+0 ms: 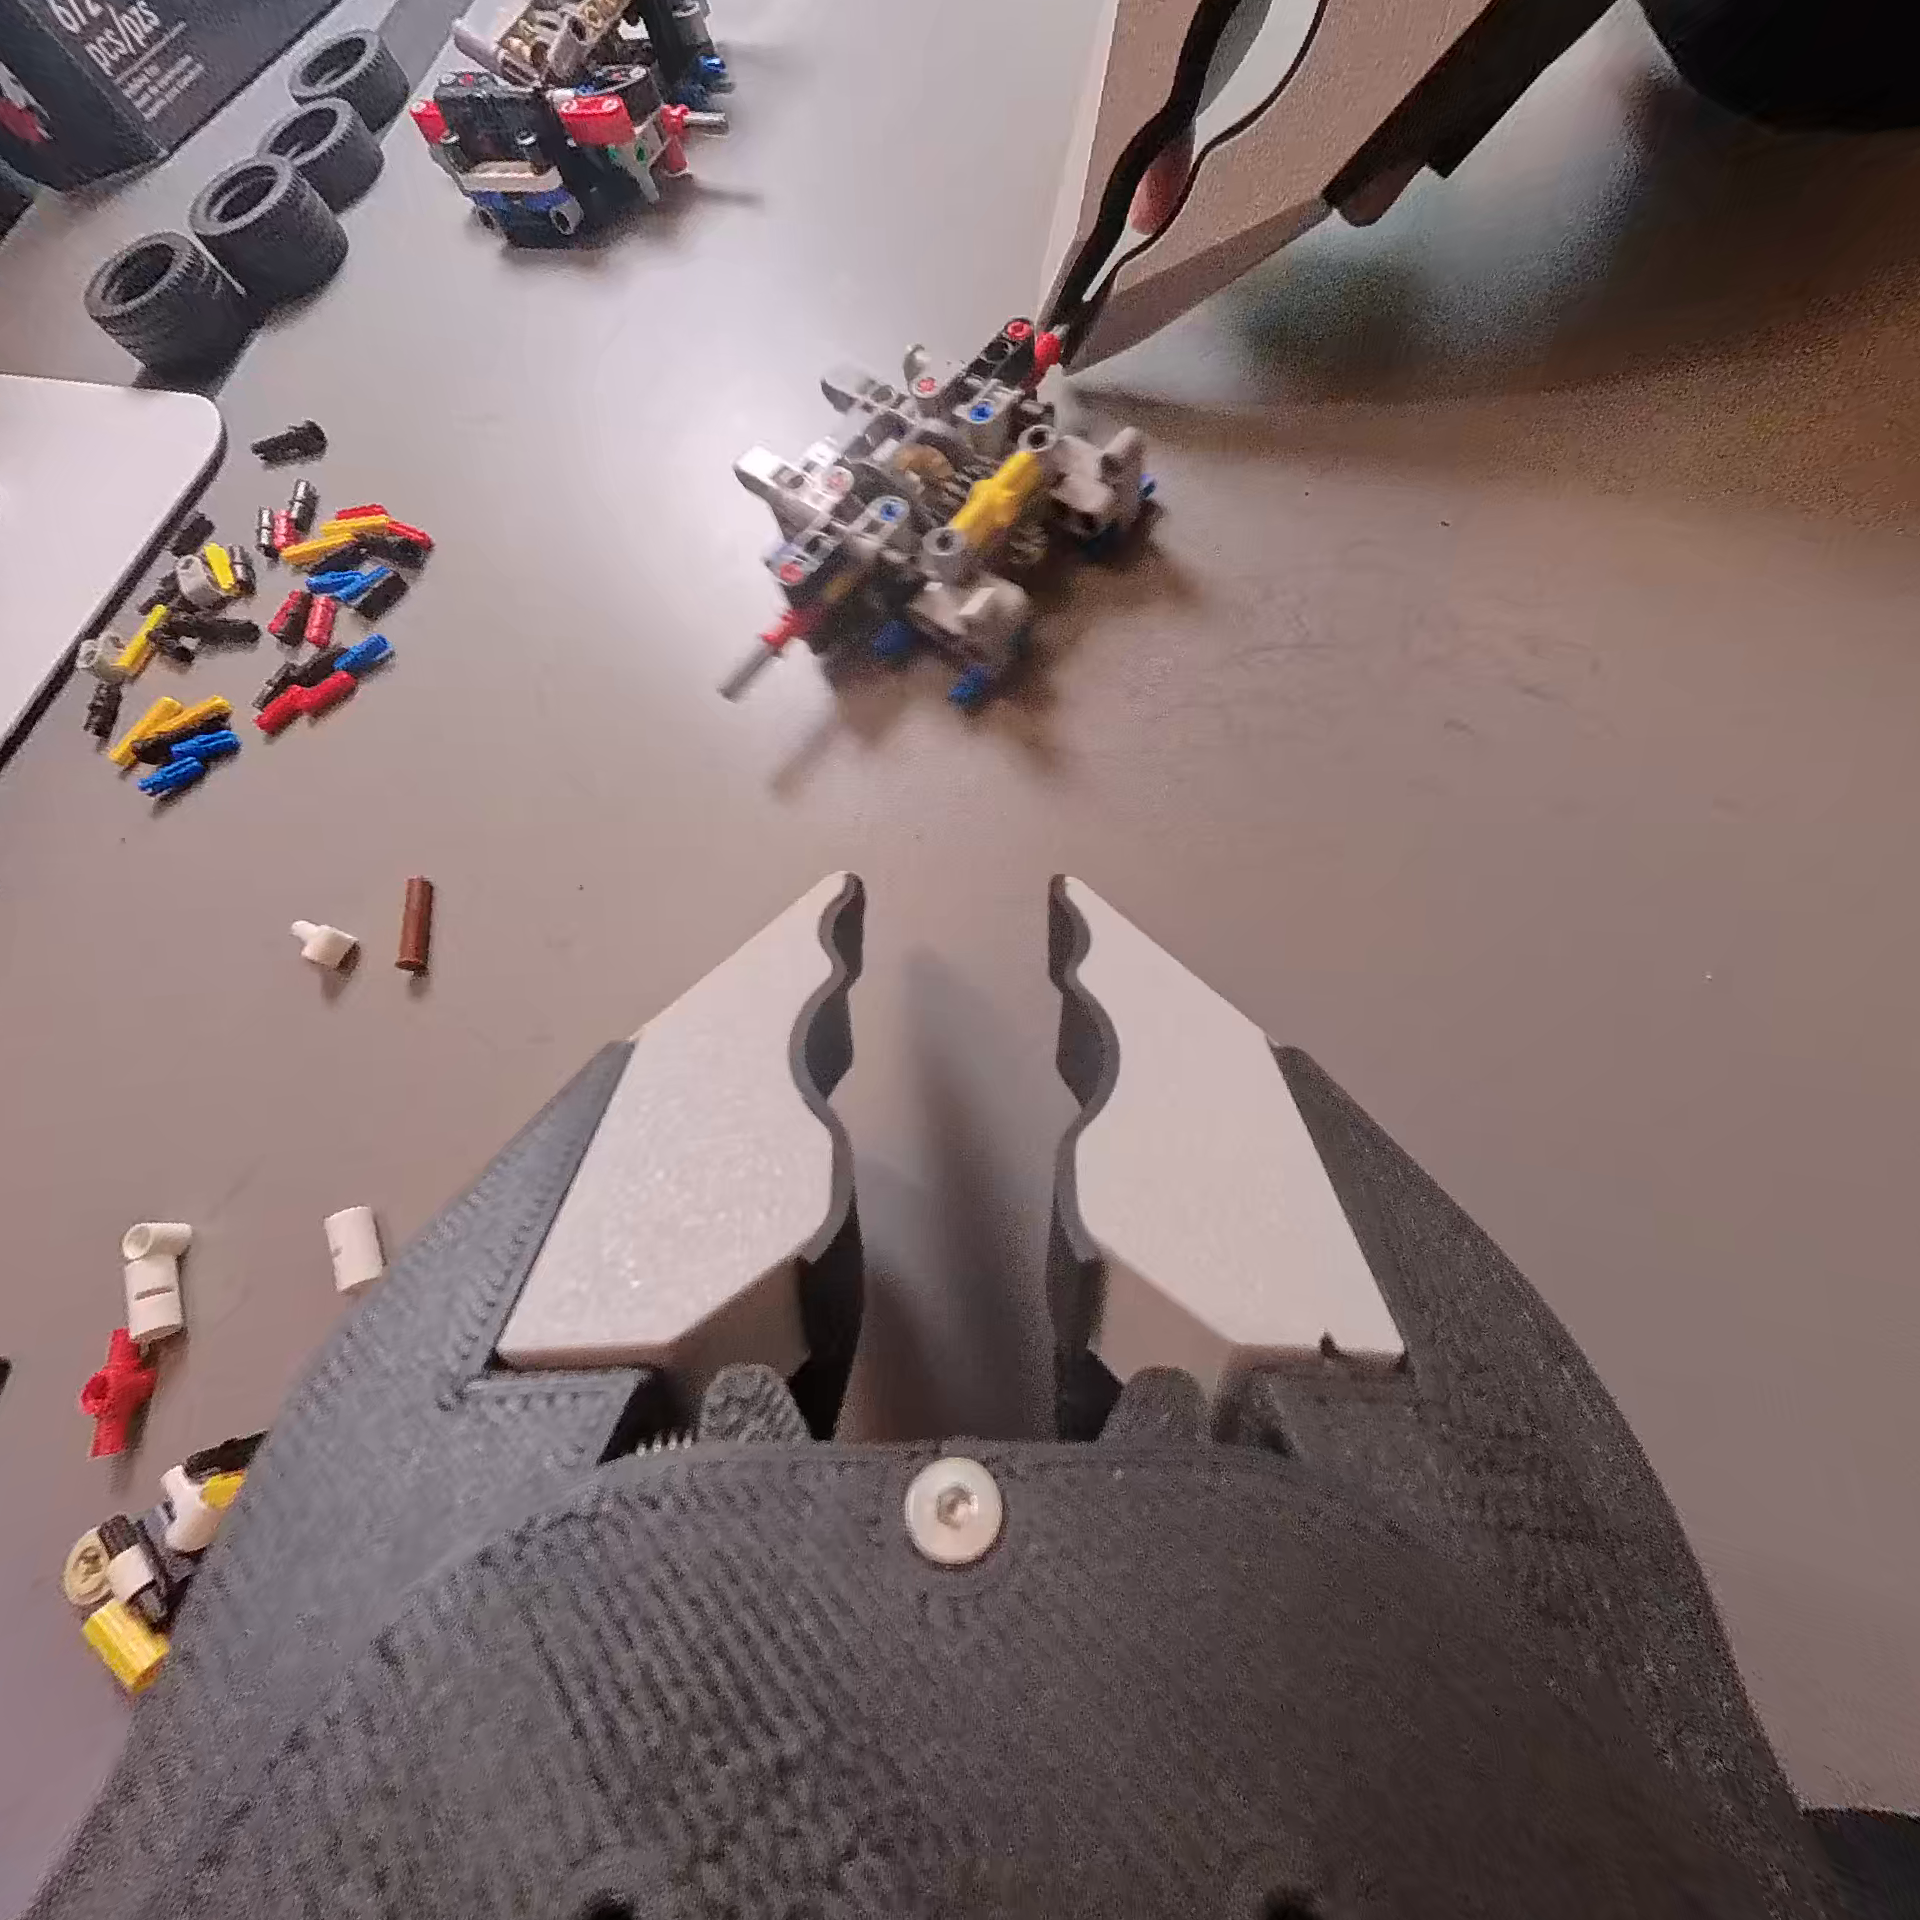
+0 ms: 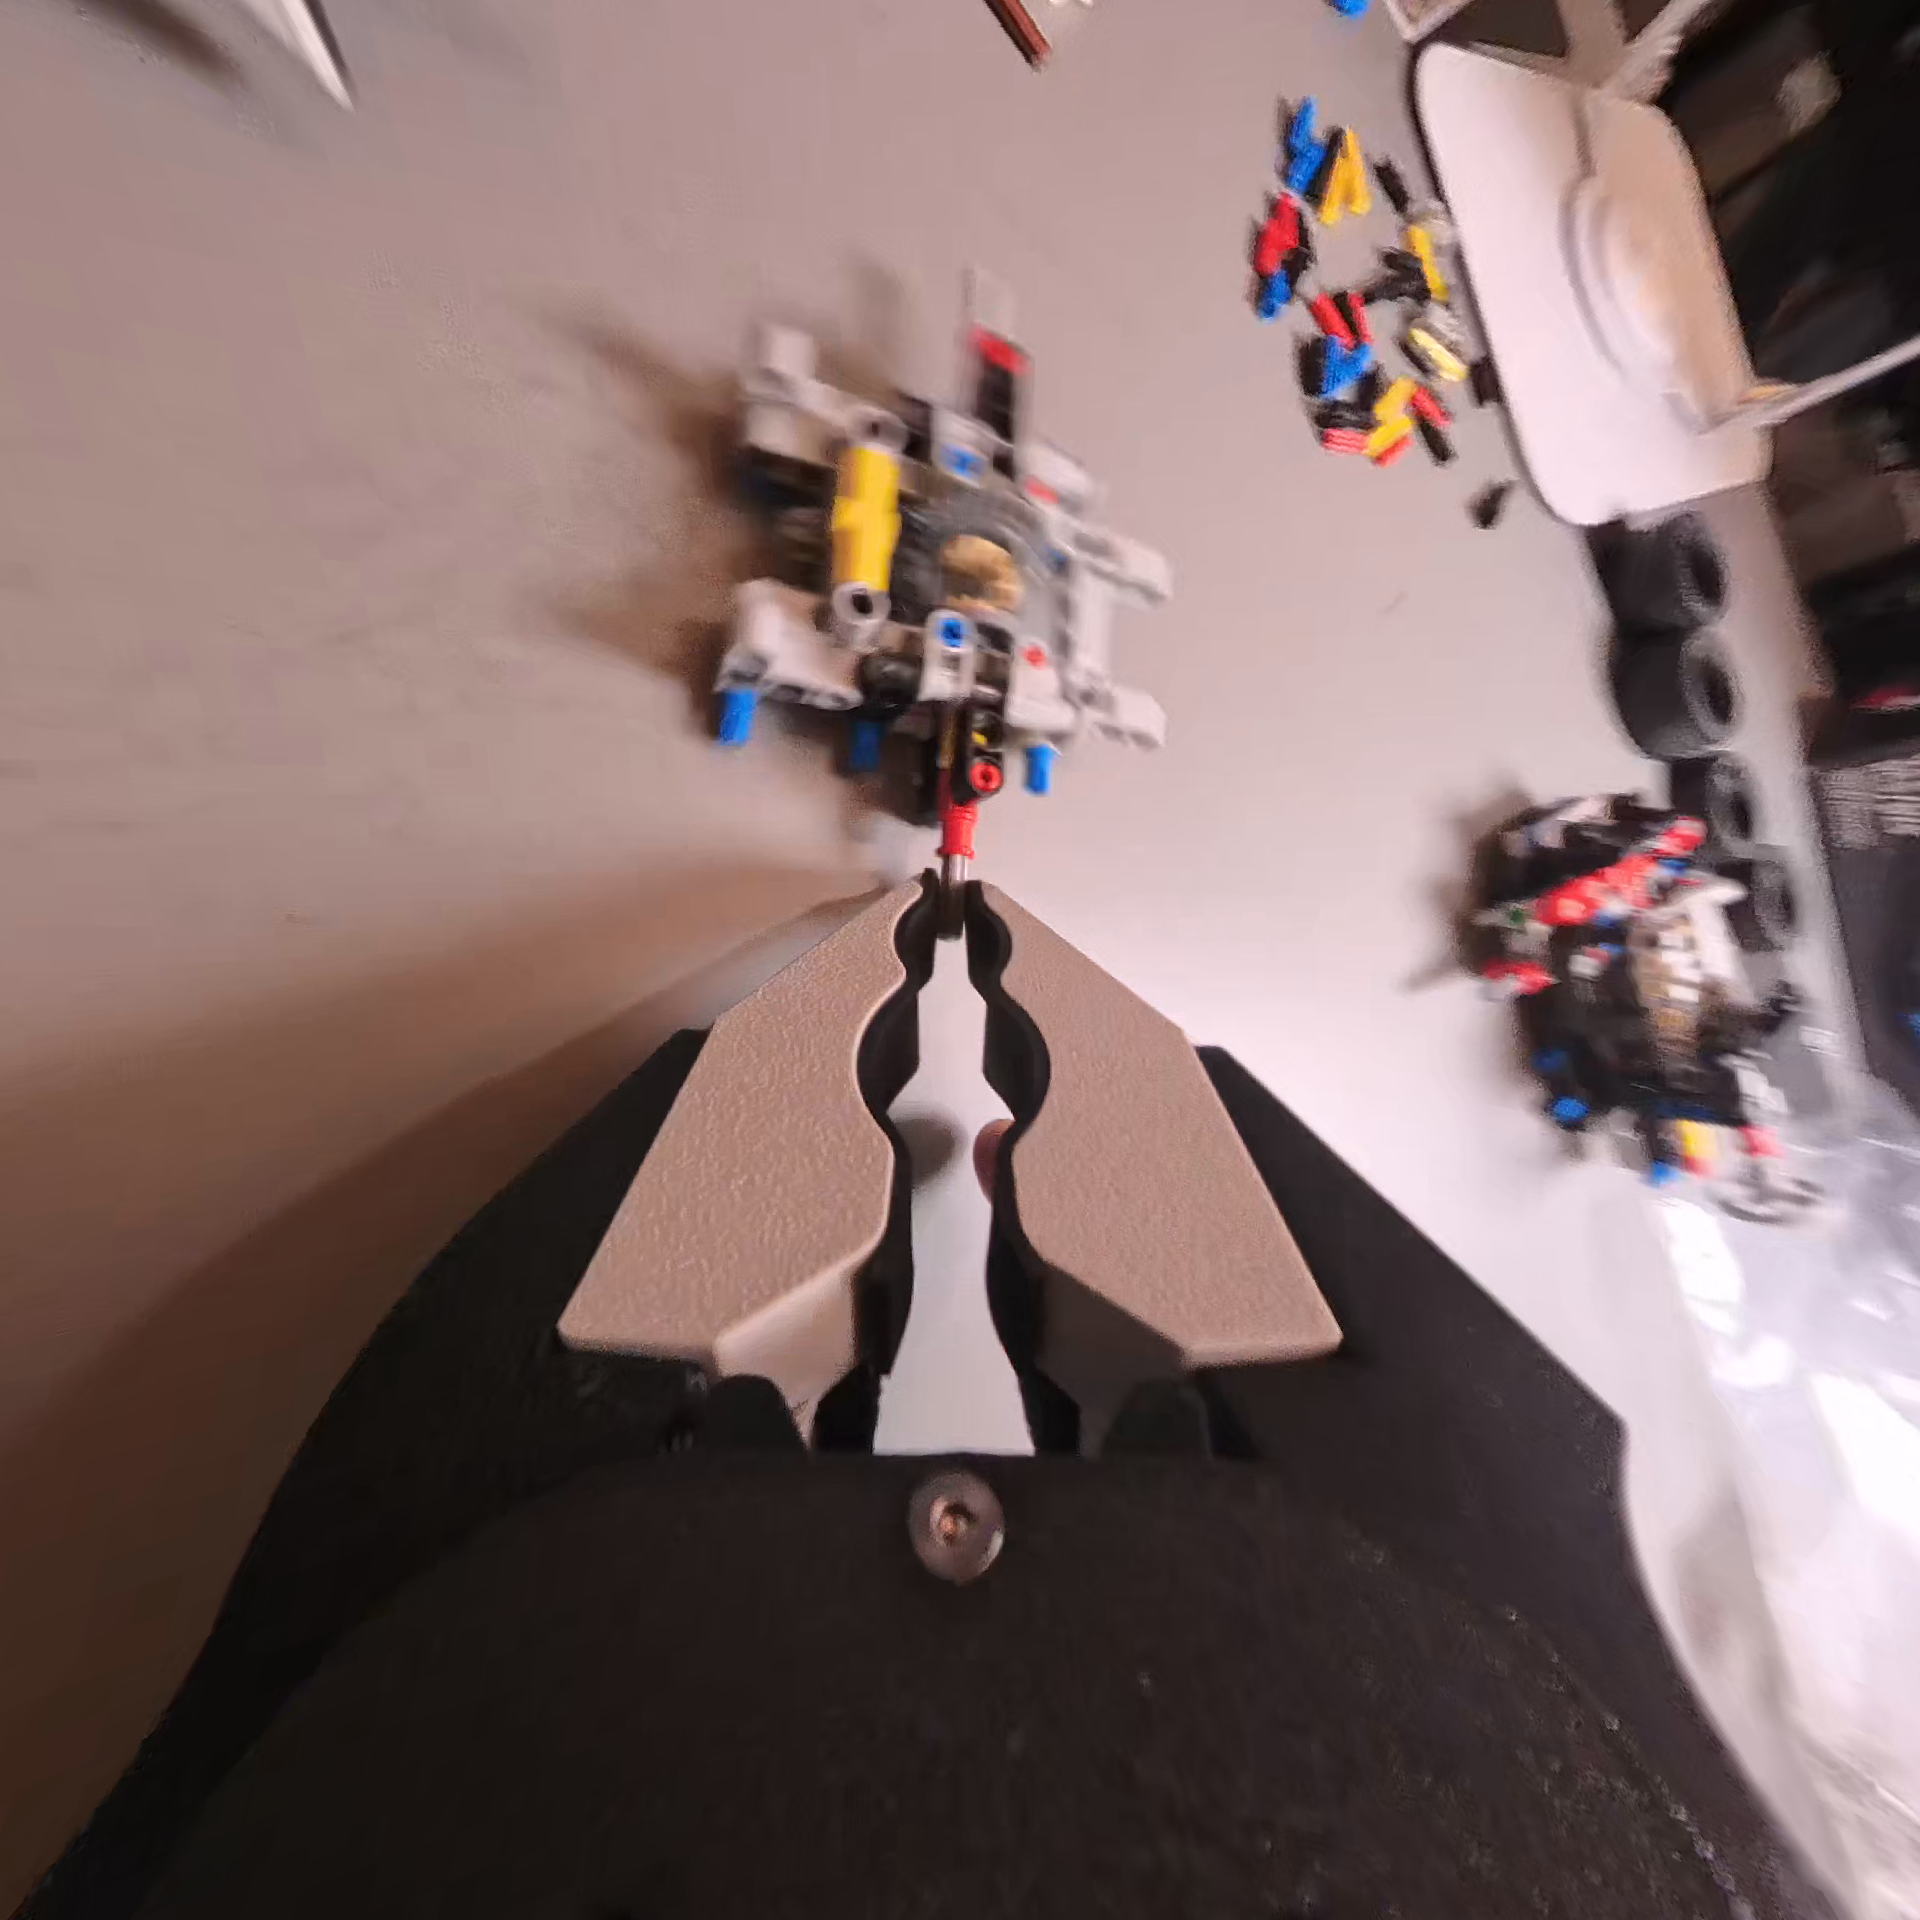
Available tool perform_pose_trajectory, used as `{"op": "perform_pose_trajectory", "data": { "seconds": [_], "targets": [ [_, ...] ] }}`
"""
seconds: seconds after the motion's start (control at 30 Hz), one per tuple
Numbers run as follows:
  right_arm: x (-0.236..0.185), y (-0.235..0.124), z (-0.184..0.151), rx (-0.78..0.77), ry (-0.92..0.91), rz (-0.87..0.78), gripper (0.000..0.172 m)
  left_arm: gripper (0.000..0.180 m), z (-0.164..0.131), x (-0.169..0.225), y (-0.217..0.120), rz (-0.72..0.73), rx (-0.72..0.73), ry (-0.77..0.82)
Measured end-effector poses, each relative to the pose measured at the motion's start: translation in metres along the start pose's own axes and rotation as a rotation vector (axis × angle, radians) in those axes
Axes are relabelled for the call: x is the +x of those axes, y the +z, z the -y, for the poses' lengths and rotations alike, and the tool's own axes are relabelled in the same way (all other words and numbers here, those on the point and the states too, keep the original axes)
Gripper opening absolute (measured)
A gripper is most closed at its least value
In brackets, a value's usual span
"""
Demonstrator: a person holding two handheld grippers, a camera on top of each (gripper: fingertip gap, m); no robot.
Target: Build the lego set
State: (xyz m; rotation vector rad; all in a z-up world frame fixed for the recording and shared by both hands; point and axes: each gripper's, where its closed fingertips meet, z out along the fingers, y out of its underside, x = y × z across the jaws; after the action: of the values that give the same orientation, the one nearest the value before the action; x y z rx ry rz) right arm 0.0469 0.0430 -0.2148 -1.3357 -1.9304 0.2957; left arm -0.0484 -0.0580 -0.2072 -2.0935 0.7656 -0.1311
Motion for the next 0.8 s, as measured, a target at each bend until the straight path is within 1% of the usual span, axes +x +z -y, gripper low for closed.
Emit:
{"op": "perform_pose_trajectory", "data": {
  "seconds": [0.07, 0.13, 0.2, 0.3, 0.43, 0.5, 0.6, 0.7, 0.8],
  "targets": [
    [-0.027, -0.010, 0.018, 0.084, 0.066, 0.173, 0.007, 0.049, 0.001, 0.003, 0.003, -0.005, -0.001, -0.003],
    [-0.039, -0.020, 0.036, 0.185, 0.085, 0.262, 0.010, 0.058, 0.003, 0.006, 0.007, -0.014, 0.005, -0.016],
    [-0.035, -0.020, 0.038, 0.223, 0.080, 0.256, 0.016, 0.066, 0.004, 0.005, 0.013, -0.006, 0.000, -0.041],
    [-0.027, -0.013, 0.030, 0.233, 0.045, 0.232, 0.017, 0.072, 0.011, 0.001, 0.021, 0.011, 0.009, -0.048],
    [-0.040, -0.020, 0.034, 0.319, 0.061, 0.350, 0.017, 0.075, 0.015, -0.002, 0.031, 0.007, -0.007, -0.056],
    [-0.036, -0.023, 0.039, 0.363, 0.069, 0.346, 0.018, 0.077, 0.017, -0.005, 0.035, 0.016, -0.006, -0.064],
    [-0.015, -0.027, 0.043, 0.437, 0.104, 0.278, 0.021, 0.079, 0.021, -0.006, 0.041, 0.021, -0.008, -0.063],
    [0.022, -0.028, 0.041, 0.493, 0.232, 0.155, 0.027, 0.081, 0.028, -0.008, 0.049, 0.025, -0.007, -0.068],
    [0.054, -0.035, 0.040, 0.575, 0.387, 0.070, 0.026, 0.083, 0.035, -0.007, 0.061, 0.001, -0.016, -0.082]
  ]
}}
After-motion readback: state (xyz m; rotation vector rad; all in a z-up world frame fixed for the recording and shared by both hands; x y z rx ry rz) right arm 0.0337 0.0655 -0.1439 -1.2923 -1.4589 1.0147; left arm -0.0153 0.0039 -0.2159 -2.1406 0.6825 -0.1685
